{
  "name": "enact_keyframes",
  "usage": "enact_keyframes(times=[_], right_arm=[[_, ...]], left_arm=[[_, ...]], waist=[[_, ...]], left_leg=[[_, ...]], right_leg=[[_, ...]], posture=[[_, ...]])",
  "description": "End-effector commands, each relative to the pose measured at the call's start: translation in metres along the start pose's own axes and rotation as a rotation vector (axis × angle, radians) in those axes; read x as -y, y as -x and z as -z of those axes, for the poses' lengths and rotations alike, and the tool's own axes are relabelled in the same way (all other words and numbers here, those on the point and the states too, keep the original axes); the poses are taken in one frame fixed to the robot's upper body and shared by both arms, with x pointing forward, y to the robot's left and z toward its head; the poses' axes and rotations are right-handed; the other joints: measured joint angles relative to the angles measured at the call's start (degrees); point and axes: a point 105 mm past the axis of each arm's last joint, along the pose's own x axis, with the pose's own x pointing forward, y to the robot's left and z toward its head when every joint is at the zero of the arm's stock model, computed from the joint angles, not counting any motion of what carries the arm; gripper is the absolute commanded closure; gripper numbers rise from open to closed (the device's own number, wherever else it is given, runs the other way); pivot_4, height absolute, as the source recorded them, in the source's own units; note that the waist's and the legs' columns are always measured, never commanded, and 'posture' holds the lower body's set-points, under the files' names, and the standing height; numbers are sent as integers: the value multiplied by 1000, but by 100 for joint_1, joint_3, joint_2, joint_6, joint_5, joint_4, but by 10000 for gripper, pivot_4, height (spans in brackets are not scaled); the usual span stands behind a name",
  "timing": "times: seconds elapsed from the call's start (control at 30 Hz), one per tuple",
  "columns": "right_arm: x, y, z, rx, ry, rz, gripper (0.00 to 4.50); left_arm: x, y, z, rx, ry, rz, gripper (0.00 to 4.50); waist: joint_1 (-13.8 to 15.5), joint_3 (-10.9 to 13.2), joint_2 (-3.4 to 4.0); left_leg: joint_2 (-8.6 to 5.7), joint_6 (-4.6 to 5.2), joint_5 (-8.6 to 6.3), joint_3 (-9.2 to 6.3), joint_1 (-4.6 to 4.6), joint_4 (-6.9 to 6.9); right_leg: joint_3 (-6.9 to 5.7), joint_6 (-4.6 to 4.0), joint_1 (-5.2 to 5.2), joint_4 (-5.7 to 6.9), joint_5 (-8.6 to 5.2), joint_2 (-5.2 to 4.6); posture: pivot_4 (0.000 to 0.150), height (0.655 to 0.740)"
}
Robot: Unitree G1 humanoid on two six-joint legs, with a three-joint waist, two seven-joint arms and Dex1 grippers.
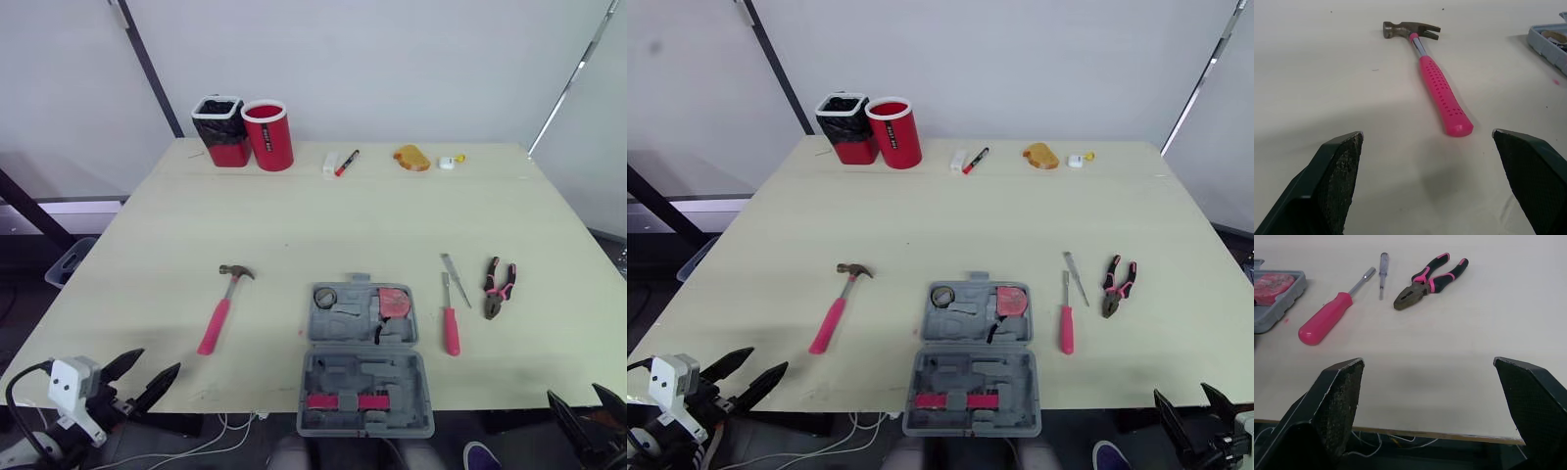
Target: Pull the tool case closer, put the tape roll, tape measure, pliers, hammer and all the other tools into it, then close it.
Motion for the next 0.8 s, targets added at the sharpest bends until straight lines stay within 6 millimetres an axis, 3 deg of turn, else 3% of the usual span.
enact_keyframes(times=[0.03, 0.27, 0.4, 0.57, 0.8], right_arm=[[-1, -9, -16, 52, 47, -23, 363], [-13, -35, -30, 73, 70, -50, 363], [-18, -65, -43, 63, 102, -25, 363], [-26, -101, -49, 38, 40, 12, 363], [-10, -131, -48, -15, 6, 190, 363]], left_arm=[[4, -8, -18, 47, -65, 44, 0], [21, -35, -41, 73, -167, 180, 0], [48, -65, -74, 122, -279, 366, 0], [79, -90, -84, 122, -361, 582, 0], [106, -109, -103, 163, -413, 749, 0]], waist=[[2, 0, 0], [9, -4, -3], [10, -6, -1], [4, -6, 3], [18, -5, 3]], left_leg=[[0, 0, 0, 1, -1, -1], [-5, 2, 2, -1, -1, -1], [-10, 2, 3, -1, 0, 0], [-16, 3, 3, 3, 0, 1], [-28, 4, 4, 16, -5, 6]], right_leg=[[-1, 0, 1, -4, 1, 0], [-30, 0, 12, -5, 2, 1], [-34, 1, 15, -5, 4, 19], [-32, 2, 19, -5, 5, 35], [-32, 23, 19, 3, 16, 54]], posture=[[1500, 7400], [1500, 7400], [1500, 7400], [1500, 7400], [1500, 7400]])
